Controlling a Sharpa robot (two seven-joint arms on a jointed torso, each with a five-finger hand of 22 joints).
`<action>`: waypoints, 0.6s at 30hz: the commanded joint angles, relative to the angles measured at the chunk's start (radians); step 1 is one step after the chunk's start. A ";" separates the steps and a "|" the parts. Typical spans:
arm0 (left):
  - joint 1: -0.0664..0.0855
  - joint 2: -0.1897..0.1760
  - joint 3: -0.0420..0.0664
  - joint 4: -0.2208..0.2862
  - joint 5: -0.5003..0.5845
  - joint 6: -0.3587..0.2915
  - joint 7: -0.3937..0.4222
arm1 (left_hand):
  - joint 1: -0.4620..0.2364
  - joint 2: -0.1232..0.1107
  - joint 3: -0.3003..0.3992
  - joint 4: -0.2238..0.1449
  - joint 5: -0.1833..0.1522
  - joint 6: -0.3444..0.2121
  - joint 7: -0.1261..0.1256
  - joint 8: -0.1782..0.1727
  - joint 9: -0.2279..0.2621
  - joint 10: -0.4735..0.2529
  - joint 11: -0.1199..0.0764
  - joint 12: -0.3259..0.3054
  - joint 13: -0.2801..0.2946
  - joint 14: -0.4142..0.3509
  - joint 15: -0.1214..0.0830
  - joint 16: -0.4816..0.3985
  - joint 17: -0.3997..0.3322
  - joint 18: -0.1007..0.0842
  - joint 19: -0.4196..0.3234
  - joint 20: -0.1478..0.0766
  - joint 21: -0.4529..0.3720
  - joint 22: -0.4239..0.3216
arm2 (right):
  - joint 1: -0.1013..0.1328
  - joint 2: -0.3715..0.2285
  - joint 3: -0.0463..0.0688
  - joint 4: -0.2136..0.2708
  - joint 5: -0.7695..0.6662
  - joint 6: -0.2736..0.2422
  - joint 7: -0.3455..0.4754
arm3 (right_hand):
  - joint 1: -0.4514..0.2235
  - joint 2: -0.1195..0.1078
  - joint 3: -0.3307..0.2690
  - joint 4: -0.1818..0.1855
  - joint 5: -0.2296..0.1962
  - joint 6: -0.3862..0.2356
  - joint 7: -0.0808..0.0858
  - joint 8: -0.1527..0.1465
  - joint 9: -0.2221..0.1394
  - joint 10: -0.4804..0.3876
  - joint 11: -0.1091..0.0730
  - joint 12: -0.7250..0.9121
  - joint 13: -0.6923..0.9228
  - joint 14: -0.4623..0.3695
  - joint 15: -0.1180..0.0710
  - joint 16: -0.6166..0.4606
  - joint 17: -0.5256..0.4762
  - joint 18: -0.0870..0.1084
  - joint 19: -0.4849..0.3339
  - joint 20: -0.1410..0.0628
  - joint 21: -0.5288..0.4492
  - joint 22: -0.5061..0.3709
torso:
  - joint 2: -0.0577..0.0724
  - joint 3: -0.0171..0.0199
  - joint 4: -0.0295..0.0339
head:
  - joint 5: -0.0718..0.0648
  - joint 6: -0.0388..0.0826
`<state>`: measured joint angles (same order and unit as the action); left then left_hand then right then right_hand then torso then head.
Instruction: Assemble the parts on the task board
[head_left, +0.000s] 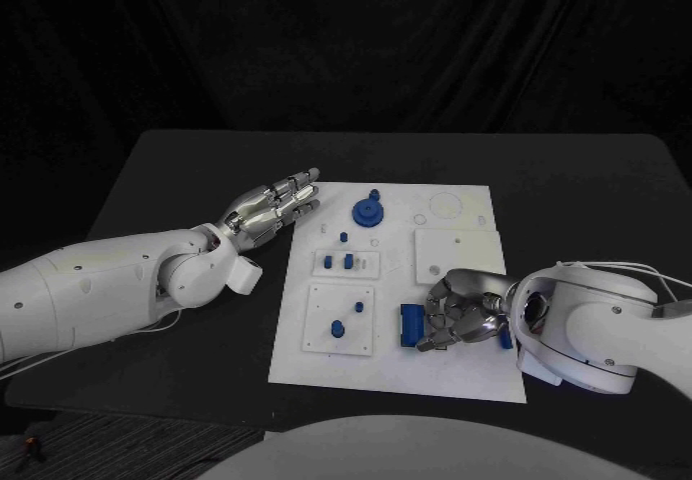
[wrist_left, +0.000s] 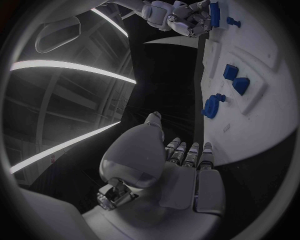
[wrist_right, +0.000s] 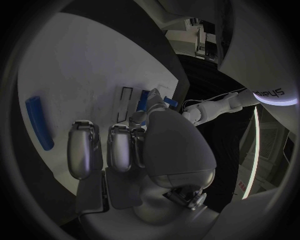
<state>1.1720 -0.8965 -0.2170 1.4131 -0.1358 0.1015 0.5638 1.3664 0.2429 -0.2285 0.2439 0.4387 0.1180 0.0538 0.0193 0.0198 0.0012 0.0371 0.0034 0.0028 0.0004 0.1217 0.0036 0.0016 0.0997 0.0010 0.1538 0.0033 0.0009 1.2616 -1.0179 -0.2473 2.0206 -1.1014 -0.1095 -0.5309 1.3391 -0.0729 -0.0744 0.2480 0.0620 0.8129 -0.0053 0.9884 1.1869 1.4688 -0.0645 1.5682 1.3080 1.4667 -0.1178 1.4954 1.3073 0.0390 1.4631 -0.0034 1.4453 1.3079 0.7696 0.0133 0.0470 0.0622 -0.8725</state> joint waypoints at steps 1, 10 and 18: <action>-0.001 0.002 0.001 0.001 -0.001 0.015 0.010 | 0.009 -0.002 0.001 -0.005 0.006 0.002 0.007 0.003 0.001 0.000 0.003 0.002 -0.001 0.000 0.002 -0.004 -0.002 0.008 -0.001 0.008 -0.003 -0.001 | -0.004 0.000 0.000 -0.001 -0.012 -0.034 0.009 | 0.005 0.020 -0.002 -0.004 0.037 0.006 0.000 0.006 0.003 0.102 -0.006 0.003 0.263 0.072 -0.006 0.002 0.076 -0.008 0.053 -0.006 0.001 0.223 | 0.000 0.0006 -0.0013 | 0.001 0.000; -0.003 0.003 0.001 -0.001 -0.001 0.019 0.008 | 0.009 -0.002 0.001 -0.005 0.006 0.002 0.007 0.003 0.001 0.000 0.003 0.002 -0.001 0.000 0.002 -0.004 -0.002 0.008 -0.001 0.008 -0.003 -0.001 | -0.005 0.000 0.000 -0.004 -0.012 -0.036 0.012 | 0.042 0.051 0.025 -0.025 0.135 -0.001 0.000 -0.008 0.000 0.102 -0.006 0.003 0.263 0.071 -0.007 0.002 0.073 -0.008 0.053 -0.007 0.001 0.223 | -0.001 0.0013 -0.0010 | 0.000 0.000; -0.004 0.002 0.001 -0.002 -0.001 0.020 0.006 | 0.010 -0.001 0.002 -0.008 0.008 0.002 0.007 0.003 0.001 -0.001 0.004 0.002 -0.001 0.000 0.003 -0.004 -0.002 0.008 -0.001 0.009 -0.003 -0.001 | -0.007 -0.006 0.000 -0.002 -0.012 -0.030 0.016 | 0.011 0.027 0.017 -0.011 0.024 0.004 0.002 -0.007 0.005 0.102 -0.004 0.003 0.263 0.071 -0.005 0.002 0.073 -0.008 0.053 -0.005 0.001 0.222 | -0.002 0.0005 -0.0004 | -0.002 0.000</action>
<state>1.1698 -0.8953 -0.2168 1.4102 -0.1359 0.1071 0.5604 1.3664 0.2429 -0.2257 0.2412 0.4432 0.1180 0.0538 0.0193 0.0197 0.0012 0.0371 0.0034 0.0028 0.0004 0.1217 0.0036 0.0009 0.0998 0.0010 0.1537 0.0033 0.0012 1.2576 -1.0208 -0.2473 2.0186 -1.1039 -0.1238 -0.5187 1.3599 -0.0425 -0.0581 0.2350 0.0916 0.8128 -0.0053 0.9833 1.1909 1.4687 -0.0644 1.5682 1.3077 1.4667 -0.1178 1.4954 1.3074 0.0391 1.4632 -0.0034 1.4453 1.3077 0.7686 0.0144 0.0459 0.0613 -0.8725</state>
